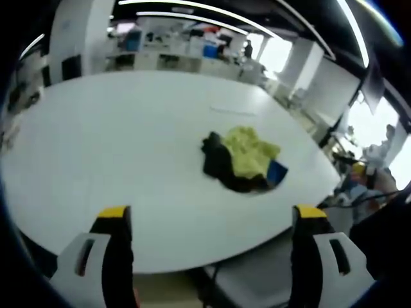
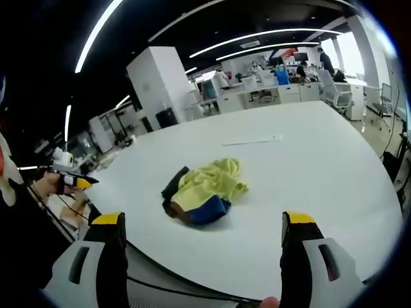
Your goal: Fold the garment on the visible template until the final outline fits inside the template.
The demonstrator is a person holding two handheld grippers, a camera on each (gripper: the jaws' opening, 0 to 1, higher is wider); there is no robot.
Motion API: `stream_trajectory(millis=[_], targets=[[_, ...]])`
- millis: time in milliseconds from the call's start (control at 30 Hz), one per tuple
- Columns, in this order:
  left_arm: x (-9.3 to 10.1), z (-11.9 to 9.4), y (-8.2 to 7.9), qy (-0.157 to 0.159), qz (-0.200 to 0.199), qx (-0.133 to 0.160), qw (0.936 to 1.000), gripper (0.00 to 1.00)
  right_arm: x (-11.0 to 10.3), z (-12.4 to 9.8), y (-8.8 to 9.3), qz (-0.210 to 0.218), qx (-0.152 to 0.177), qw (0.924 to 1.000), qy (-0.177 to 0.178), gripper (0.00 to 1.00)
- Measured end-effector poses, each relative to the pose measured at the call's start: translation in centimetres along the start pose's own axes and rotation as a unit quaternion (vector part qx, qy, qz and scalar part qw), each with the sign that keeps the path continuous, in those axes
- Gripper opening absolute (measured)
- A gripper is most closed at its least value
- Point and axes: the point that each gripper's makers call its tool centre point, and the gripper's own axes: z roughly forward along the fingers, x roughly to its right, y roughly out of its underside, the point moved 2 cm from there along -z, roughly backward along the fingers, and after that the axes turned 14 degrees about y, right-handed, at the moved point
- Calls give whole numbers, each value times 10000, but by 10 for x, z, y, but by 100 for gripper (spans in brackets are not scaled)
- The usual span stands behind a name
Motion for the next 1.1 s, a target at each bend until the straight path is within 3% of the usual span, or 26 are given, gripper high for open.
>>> stream_trajectory(millis=[1100], targets=[[-2, 4, 2, 49, 40, -127, 9999, 97, 1, 5, 5, 3, -85, 10000, -19, 100]])
